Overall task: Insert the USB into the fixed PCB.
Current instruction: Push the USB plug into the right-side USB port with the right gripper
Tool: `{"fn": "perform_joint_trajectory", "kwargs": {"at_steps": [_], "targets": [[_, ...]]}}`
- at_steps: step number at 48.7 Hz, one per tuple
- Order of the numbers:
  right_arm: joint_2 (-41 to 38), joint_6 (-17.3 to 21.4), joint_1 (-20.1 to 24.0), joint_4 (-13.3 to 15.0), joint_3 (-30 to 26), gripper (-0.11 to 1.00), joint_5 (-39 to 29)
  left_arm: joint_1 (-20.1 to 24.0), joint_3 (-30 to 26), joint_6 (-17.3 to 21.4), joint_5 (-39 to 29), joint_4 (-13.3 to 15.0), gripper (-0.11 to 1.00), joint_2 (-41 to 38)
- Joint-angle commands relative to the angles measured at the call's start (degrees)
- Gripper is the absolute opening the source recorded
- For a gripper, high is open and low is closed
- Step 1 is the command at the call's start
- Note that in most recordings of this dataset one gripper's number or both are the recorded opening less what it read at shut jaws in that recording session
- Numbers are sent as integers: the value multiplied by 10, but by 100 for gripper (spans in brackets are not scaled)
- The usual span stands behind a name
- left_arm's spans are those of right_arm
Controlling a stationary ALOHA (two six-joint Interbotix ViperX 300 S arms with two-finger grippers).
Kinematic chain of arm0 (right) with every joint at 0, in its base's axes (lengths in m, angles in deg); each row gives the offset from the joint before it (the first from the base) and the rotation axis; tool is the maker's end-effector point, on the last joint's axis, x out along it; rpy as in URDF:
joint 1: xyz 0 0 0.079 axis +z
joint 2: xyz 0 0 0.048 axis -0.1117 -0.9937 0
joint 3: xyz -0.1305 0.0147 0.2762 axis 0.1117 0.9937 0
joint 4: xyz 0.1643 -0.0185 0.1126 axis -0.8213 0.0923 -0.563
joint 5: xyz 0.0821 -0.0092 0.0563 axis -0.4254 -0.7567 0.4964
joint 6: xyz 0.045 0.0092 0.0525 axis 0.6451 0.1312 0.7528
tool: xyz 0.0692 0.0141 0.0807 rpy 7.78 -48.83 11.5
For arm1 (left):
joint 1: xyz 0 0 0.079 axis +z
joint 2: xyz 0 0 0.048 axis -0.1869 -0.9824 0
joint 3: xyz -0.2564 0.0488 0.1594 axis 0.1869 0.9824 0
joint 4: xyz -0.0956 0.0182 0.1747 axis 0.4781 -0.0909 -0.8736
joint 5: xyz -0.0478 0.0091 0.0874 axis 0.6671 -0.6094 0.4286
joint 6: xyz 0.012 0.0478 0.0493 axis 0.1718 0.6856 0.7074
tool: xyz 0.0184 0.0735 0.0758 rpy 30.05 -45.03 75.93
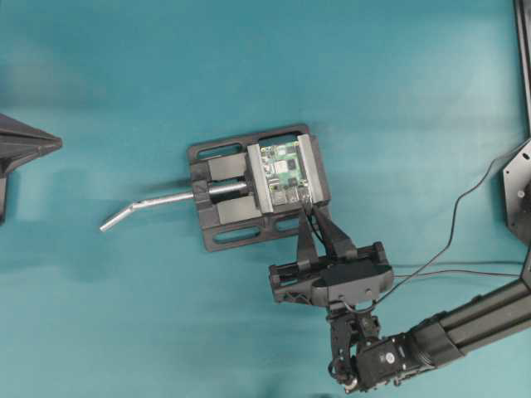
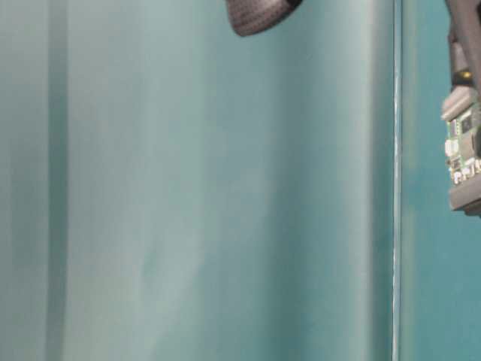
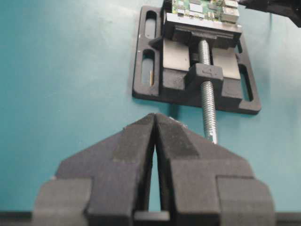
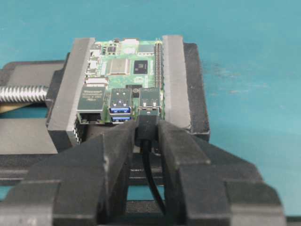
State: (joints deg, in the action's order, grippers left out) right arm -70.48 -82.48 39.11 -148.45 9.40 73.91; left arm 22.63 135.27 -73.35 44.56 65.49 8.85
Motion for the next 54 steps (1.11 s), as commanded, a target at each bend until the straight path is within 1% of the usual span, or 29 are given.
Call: {"fn": "perform_joint_trajectory", "kwargs": {"at_steps": [1,18,30,39,54], "targets": [[11,2,-34,14,-3,21,1,2,-16,-4,3,-1,3,-5],[10,1,-39,14,5,21,-1,2,-16,-4,3,-2,3,-6],[10,2,-40,26,19,21,-1,1,-16,-4,3,-2,3,-5],[10,6,-43,36,18,21,-5,2,-16,-4,3,-2,3,-5],[11,11,-44,36,11,21,-28,2,-16,-4,4,-2,3,-5]]}}
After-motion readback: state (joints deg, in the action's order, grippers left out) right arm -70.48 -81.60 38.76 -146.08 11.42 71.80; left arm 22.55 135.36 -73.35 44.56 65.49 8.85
